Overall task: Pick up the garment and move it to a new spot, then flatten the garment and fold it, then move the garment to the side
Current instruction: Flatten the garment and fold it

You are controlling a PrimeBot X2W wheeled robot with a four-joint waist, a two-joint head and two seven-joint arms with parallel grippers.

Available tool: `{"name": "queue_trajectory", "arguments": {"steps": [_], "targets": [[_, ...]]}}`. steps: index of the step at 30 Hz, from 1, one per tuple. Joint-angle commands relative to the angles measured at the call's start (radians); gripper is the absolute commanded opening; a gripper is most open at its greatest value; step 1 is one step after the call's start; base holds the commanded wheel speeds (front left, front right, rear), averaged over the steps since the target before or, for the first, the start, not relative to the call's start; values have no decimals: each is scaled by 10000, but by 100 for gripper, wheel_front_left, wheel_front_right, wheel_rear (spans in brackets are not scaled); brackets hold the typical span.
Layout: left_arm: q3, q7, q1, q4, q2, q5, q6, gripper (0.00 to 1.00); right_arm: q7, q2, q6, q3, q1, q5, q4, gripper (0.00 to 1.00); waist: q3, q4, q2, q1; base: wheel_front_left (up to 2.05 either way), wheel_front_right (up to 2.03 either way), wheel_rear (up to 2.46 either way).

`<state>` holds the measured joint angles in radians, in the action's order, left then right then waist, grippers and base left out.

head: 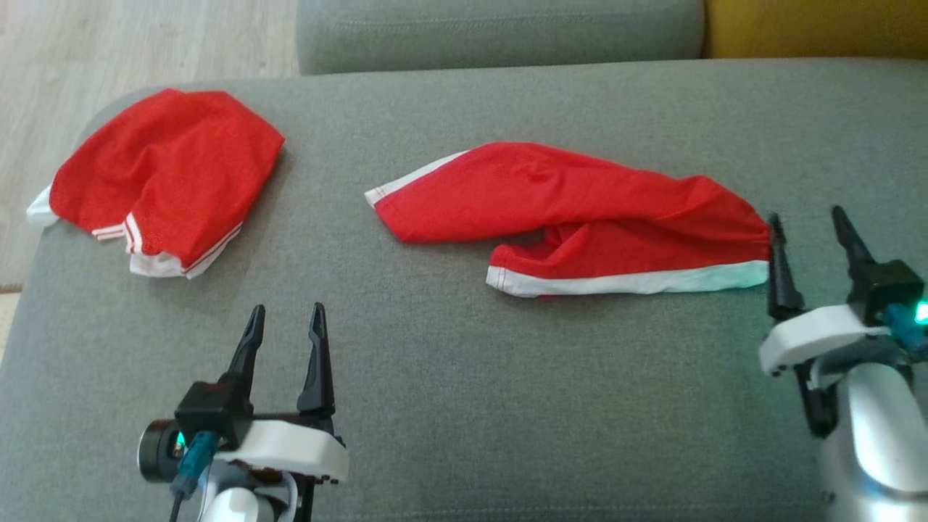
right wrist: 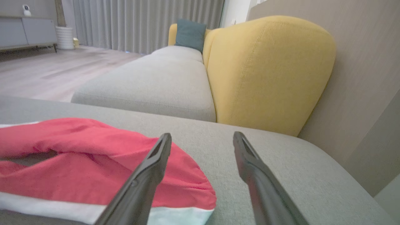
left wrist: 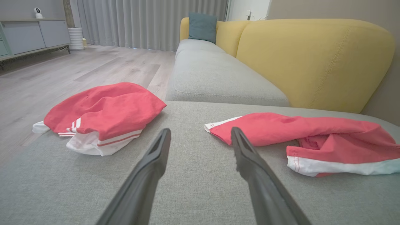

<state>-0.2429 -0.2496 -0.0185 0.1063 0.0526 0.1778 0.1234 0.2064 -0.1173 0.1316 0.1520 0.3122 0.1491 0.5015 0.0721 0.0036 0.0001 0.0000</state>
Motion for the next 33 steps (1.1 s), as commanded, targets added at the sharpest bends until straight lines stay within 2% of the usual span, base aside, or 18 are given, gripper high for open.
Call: {"name": "queue_trajectory", "arguments": {"steps": [1, 10, 25, 33], "targets": [[384, -122, 175, -358, -24, -30, 31, 100, 149, 79, -9, -292, 115, -103, -514, 100, -113, -39, -1, 0, 0, 0, 0], [323, -122, -24, -395, -24, -6, 13, 100, 283, 614, -9, -818, -714, -568, -1628, 100, -437, -91, -1, 0, 0, 0, 0], [270, -122, -91, -376, -24, 137, -31, 100, 395, 668, -9, -1771, -1742, -2073, -2213, 100, -586, -233, -1, 0, 0, 0, 0], [253, -122, -78, -341, -24, 128, -49, 100, 439, 669, -9, -2181, -1884, -2434, -2166, 100, -640, -243, -1, 0, 0, 0, 0]]}}
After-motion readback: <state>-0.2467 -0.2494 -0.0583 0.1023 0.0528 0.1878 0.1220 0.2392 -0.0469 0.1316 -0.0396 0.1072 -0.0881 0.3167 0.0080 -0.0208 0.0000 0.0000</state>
